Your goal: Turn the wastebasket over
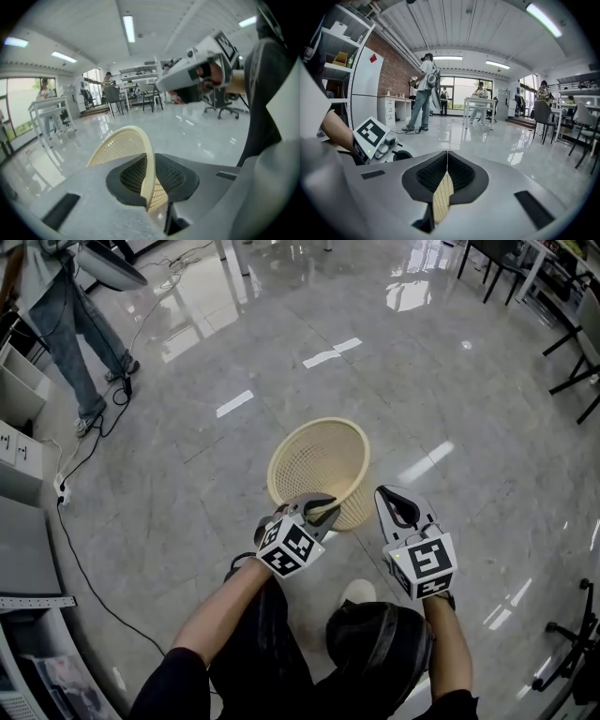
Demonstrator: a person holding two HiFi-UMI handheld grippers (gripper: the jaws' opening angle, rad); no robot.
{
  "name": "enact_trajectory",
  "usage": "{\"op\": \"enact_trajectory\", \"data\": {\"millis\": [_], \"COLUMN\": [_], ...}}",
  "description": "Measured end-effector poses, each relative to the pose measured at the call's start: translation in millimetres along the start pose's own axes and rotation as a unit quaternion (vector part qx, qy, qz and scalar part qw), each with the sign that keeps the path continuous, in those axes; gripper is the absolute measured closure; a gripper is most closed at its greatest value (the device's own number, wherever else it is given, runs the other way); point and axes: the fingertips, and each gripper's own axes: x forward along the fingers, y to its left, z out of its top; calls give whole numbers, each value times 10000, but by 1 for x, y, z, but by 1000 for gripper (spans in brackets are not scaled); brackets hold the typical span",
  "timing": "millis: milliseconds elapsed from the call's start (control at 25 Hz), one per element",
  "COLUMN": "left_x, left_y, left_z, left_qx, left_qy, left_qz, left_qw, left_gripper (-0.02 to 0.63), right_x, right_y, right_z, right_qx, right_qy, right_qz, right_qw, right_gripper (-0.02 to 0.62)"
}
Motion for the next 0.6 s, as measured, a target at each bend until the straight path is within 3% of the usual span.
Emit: {"op": "enact_trajectory", "data": {"millis": [160, 280, 600], "left_x": [-14, -26, -61], "left_y": [28, 43, 85], "left_z": [0, -16, -88], "left_qx": [-1181, -1793, -2174], "left_qy": [-457, -566, -227], "left_qz": [-1, 68, 797], "left_qw": [9920, 9821, 9726], "left_gripper": [546, 546, 546], "right_x": [7, 12, 37], "right_y": [-8, -10, 6], "right_z": [-12, -34, -110], "right_qx": [57, 278, 755], "right_qy": [130, 371, 1045], "right_qz": [12, 32, 142], "right_qw": [9999, 9989, 9916], "right_gripper": [583, 583, 583]}}
